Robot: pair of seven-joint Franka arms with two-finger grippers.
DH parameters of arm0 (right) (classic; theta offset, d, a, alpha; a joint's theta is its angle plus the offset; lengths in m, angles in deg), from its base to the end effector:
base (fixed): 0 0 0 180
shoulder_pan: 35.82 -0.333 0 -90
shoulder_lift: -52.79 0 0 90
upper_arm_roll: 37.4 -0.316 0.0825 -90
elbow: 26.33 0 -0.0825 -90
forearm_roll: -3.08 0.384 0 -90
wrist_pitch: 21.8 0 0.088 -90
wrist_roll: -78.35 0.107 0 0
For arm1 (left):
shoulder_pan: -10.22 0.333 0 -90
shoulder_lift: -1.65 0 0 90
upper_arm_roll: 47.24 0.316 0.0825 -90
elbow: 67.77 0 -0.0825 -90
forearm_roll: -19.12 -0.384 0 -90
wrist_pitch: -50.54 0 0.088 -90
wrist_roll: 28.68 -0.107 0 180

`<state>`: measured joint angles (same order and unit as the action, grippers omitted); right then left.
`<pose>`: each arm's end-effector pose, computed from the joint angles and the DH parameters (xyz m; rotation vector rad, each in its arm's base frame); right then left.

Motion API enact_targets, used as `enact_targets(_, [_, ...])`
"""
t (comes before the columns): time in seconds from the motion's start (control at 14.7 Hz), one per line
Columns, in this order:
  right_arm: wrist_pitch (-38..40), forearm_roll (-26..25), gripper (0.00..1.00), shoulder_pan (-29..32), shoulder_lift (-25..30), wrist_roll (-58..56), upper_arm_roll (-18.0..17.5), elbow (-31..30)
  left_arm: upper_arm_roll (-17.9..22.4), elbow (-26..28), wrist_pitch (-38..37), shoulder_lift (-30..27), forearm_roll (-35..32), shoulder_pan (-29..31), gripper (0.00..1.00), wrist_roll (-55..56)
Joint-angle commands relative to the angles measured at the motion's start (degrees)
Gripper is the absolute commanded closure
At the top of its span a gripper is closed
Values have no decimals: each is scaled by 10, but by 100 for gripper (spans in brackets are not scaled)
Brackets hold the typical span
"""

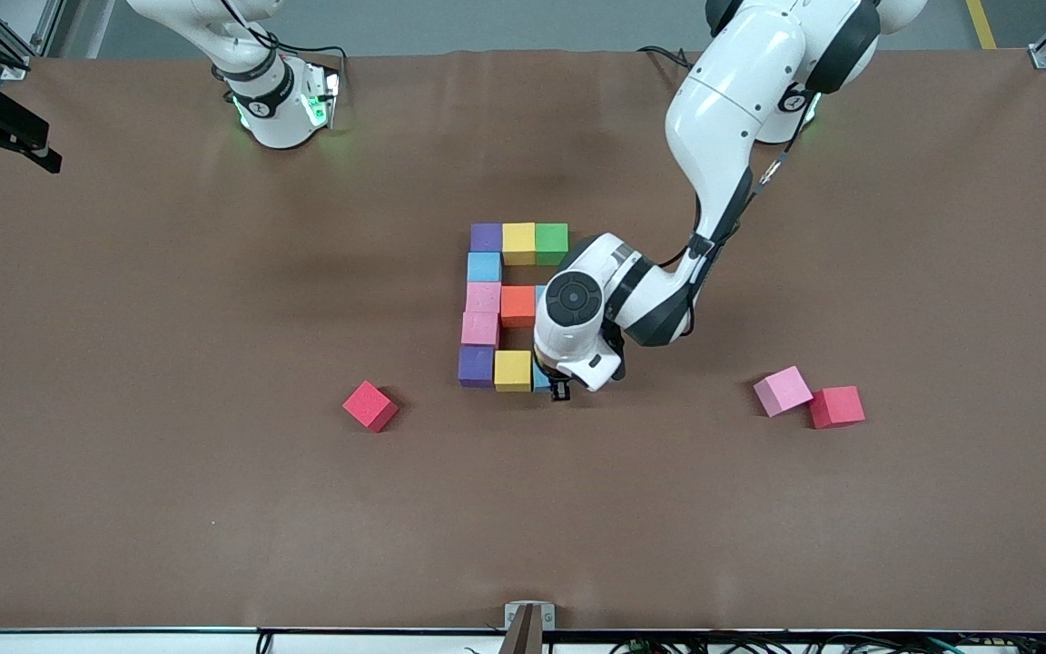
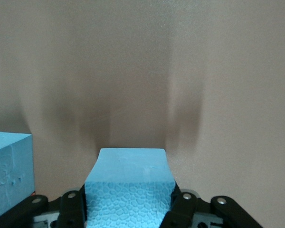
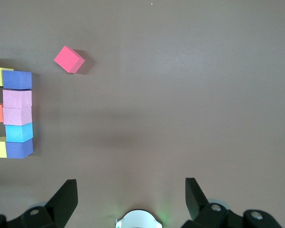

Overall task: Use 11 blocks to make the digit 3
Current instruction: 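Lower and hold the light blue cube beside yellow with the left gripper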

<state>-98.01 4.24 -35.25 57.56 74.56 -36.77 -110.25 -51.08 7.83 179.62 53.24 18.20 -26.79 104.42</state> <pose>0.4999 -0.0083 0.6967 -3.1167 -0.0773 0.0785 0.5724 -0.4789 0.1952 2.1331 2.2552 -0.0583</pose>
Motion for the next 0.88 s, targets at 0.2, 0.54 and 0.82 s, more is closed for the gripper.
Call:
enact_targets(0.2, [-3, 4, 0, 0, 13, -4, 2, -12, 8, -5, 9, 2, -8, -7, 0, -21])
enact_targets(0.54, [-3, 4, 0, 0, 13, -4, 2, -12, 7, -5, -8, -39, -12, 4, 0, -78])
enact_targets(0.82, [-3, 4, 0, 1, 13, -4, 2, -12, 8, -5, -90, -118, -13, 31, 0, -208])
